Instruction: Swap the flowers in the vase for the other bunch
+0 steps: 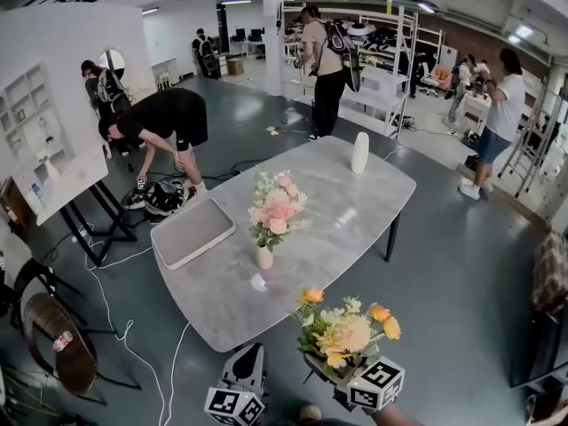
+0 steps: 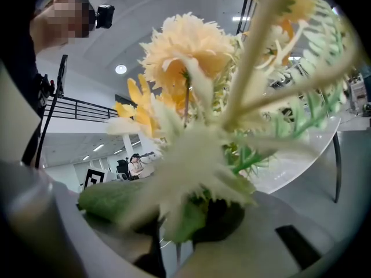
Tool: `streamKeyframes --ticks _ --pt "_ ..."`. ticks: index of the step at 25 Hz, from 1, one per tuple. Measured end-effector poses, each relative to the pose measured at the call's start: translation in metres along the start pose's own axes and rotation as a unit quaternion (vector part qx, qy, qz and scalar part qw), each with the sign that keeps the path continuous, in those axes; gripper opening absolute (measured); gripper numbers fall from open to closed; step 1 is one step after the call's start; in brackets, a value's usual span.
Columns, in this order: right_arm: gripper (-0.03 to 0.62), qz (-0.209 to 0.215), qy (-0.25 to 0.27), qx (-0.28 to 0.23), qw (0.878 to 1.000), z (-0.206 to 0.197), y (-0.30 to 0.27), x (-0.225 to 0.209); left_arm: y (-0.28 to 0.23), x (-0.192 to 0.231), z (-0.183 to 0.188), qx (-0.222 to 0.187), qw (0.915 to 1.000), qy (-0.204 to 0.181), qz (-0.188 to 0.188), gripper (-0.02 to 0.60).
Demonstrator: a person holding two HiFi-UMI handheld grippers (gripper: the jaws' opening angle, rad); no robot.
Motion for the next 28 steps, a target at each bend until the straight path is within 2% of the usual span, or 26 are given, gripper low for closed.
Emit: streamKeyframes --ticks 12,21,24,26,28 --pt "0.103 -0.02 -0.005 -0.015 1.0 0.008 -0.021 -0.024 -0.04 0.016 -0.016 0.02 0.9995 -0.013 -0.019 0.017" --pt "0.102 -0.056 0.067 0.009 0.996 0.021 -0.065 -0.039 -0.093 0.053 -0.017 0.021 0.9986 -0.029 -0.038 0.018" --pt "0.103 -0.06 0.076 0.007 0.995 0.025 -0.076 -0.045 -0.11 0.065 -0.018 0.023 0.998 -0.038 -0.045 0.018" --pt "0.102 -0.061 0.073 0.005 0.995 0.024 -0.083 -0.048 -0.121 0.072 -0.018 0.025 0.9975 -0.044 -0.05 0.037" --pt "0.103 -0.066 0.066 0.005 0.996 0.023 -0.088 -0.053 -0.132 0.079 -0.018 0.027 0.9969 -0.05 -0.053 0.081"
Point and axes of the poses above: the fingertips, and each gripper's own axes: y backward along the fingers, x to its left, z out of its top, the point moved 2 cm from there along y, backward along the fingers, and after that the axes turned 11 degrees about -y, right-handed, at the moved point
